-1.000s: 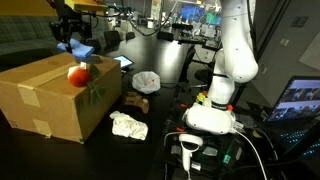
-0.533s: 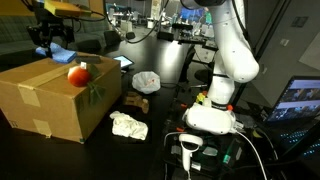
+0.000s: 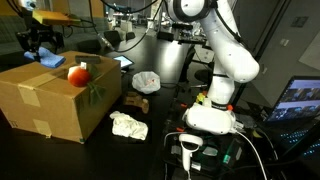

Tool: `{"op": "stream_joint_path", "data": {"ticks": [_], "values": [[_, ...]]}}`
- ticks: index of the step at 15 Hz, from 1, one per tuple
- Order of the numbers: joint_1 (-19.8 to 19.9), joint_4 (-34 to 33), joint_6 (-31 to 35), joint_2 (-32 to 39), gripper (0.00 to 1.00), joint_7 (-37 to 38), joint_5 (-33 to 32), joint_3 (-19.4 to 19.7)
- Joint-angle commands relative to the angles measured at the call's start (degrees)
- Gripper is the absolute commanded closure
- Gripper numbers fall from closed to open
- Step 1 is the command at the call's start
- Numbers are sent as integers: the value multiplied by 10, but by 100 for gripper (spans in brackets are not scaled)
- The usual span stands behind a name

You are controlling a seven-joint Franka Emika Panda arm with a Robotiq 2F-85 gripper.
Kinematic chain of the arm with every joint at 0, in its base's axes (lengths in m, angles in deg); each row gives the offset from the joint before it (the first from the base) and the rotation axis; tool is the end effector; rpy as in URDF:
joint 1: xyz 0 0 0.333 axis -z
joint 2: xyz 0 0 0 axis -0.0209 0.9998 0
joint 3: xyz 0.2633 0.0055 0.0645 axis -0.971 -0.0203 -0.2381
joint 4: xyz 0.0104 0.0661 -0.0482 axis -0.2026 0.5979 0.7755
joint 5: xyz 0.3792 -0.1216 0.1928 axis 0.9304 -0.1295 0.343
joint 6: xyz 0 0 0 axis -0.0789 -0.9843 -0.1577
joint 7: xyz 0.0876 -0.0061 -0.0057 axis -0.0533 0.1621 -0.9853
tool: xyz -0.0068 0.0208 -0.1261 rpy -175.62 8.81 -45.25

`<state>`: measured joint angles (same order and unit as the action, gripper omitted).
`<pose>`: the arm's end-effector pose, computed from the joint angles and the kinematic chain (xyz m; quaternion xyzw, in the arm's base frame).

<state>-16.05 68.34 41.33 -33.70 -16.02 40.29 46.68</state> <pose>0.7371 0.2833 0.3679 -0.9977 0.0202 -0.0629 0.0153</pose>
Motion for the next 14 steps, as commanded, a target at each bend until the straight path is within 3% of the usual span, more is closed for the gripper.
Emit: {"op": "stream_joint_path", "data": {"ticks": [1,7,8,9,11,14], "values": [[-3,-108,-18,65,64,-20,26,11],[-6,-179,-27,115,64,-24,44,12],[-7,-189,-31,120,14,-23,45,13],[-8,-197,-33,127,13,-21,45,14],[-10,-213,-38,135,1,-21,42,17],[-3,-198,-34,122,0,-13,27,7]]}}
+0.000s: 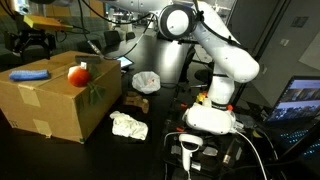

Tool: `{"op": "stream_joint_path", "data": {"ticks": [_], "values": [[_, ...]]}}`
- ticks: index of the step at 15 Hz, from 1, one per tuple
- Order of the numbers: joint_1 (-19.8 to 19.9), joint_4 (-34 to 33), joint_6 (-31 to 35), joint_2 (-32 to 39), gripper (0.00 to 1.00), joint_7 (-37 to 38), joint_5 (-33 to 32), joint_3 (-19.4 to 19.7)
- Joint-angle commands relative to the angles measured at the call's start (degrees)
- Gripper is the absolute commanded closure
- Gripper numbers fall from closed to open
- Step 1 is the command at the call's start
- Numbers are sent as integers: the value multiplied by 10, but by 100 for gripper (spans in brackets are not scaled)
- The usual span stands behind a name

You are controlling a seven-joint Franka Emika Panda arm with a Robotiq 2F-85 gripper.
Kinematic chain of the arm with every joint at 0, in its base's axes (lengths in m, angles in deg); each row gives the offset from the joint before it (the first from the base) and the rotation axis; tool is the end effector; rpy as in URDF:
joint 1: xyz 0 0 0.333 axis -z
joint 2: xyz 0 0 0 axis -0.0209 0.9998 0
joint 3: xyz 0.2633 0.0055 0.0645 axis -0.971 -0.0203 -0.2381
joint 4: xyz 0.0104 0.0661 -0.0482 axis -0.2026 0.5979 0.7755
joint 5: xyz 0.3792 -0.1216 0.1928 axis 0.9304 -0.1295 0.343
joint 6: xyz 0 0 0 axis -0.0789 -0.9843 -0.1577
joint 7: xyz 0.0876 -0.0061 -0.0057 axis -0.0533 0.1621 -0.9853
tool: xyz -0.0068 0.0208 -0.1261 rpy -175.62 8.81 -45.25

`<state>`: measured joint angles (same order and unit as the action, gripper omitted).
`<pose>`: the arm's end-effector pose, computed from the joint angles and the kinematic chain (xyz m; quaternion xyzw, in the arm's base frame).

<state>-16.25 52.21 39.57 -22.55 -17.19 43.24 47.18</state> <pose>0.7659 0.2848 0.3619 -0.9953 0.0275 -0.0777 0.0507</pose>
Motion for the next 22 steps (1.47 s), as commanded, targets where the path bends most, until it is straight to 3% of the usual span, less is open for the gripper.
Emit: {"op": "stream_joint_path", "data": {"ticks": [1,9,14,17,22], "values": [[-2,-31,-20,3,0,3,-6,6],[-1,59,-147,-119,0,-5,-74,32],[15,191,-217,-226,0,-14,-66,25],[28,273,-226,-274,0,-16,-45,19],[45,417,-185,-345,0,-4,22,17]]}}
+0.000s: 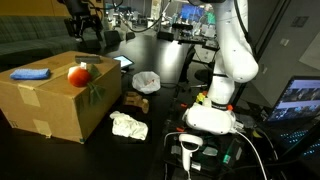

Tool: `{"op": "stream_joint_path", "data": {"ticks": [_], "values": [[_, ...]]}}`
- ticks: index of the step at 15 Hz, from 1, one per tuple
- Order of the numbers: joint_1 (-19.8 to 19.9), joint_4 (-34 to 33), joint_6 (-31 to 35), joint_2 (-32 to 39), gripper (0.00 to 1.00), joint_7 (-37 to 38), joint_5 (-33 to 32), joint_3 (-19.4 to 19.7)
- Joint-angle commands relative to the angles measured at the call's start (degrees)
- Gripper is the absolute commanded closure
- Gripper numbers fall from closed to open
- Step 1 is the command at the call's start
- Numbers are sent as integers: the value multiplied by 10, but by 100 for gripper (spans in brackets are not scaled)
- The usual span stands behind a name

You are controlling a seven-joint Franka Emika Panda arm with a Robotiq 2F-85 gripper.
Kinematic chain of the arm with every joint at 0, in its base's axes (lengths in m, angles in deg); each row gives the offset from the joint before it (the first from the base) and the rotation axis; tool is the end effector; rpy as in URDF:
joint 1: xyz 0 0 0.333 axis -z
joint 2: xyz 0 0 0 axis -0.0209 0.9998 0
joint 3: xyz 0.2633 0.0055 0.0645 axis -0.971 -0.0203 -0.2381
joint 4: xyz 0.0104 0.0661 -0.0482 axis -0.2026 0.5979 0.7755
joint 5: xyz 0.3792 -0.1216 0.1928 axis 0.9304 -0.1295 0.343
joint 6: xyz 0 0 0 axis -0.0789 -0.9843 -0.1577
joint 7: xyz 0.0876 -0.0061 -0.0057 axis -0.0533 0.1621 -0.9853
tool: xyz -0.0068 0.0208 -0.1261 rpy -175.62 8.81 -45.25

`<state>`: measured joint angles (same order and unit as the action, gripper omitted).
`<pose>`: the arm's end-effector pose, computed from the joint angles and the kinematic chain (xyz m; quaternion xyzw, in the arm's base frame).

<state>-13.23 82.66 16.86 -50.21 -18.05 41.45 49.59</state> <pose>0.6586 0.1938 0.4163 0.9898 -0.0480 -0.1141 0.0708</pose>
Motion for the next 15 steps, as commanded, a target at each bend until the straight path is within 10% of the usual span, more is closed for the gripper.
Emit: {"op": "stream_joint_path", "data": {"ticks": [1,15], "values": [[17,142,58,-82,0,12,57,-6],[28,584,306,-263,0,79,179,-16]]}}
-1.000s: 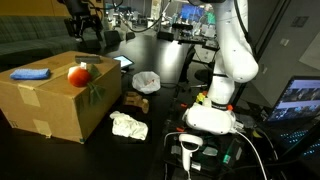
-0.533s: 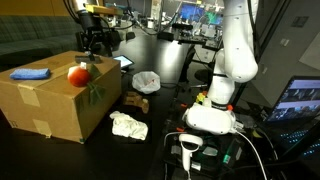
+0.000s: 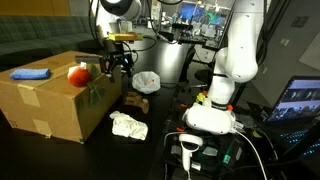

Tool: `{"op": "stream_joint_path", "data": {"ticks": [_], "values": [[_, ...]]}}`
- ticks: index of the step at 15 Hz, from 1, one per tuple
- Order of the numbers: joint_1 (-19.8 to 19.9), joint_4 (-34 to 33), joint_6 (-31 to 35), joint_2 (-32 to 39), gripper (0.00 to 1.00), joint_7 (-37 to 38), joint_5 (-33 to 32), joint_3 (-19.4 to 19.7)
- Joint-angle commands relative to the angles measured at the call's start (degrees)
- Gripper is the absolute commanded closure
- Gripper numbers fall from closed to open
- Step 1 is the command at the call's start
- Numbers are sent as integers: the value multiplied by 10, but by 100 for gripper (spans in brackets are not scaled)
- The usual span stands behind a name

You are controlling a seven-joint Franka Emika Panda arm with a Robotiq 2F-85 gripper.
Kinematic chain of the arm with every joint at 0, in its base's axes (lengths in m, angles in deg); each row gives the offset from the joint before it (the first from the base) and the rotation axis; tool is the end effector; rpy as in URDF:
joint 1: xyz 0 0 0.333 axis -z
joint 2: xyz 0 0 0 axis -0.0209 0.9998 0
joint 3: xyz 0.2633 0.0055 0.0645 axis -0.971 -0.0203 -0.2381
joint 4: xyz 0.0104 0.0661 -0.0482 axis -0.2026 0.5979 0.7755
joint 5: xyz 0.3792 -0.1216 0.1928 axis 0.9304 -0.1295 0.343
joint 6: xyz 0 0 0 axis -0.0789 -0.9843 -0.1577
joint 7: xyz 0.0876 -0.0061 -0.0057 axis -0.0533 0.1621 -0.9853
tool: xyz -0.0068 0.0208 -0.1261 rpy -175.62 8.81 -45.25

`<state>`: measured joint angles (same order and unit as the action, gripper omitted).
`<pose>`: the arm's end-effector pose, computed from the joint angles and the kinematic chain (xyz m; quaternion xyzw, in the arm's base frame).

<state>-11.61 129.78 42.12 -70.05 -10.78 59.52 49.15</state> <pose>0.5318 0.1824 0.2647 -0.9680 0.1706 0.1798 0.0405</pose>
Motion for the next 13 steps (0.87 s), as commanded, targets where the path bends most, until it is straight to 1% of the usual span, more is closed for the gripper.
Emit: {"op": "stream_joint_path", "data": {"ticks": [1,2,3,6,9,10,11,13], "values": [[12,147,72,-77,0,11,-14,-12],[12,182,99,-88,0,18,-33,-14],[12,217,139,-100,0,16,-60,-16],[16,325,265,-129,0,26,-141,-24],[29,435,401,-159,0,57,-224,-32],[28,358,333,-105,0,34,-183,-33],[32,390,367,-113,0,42,-199,-37],[37,415,386,-127,0,43,-208,-41]]}}
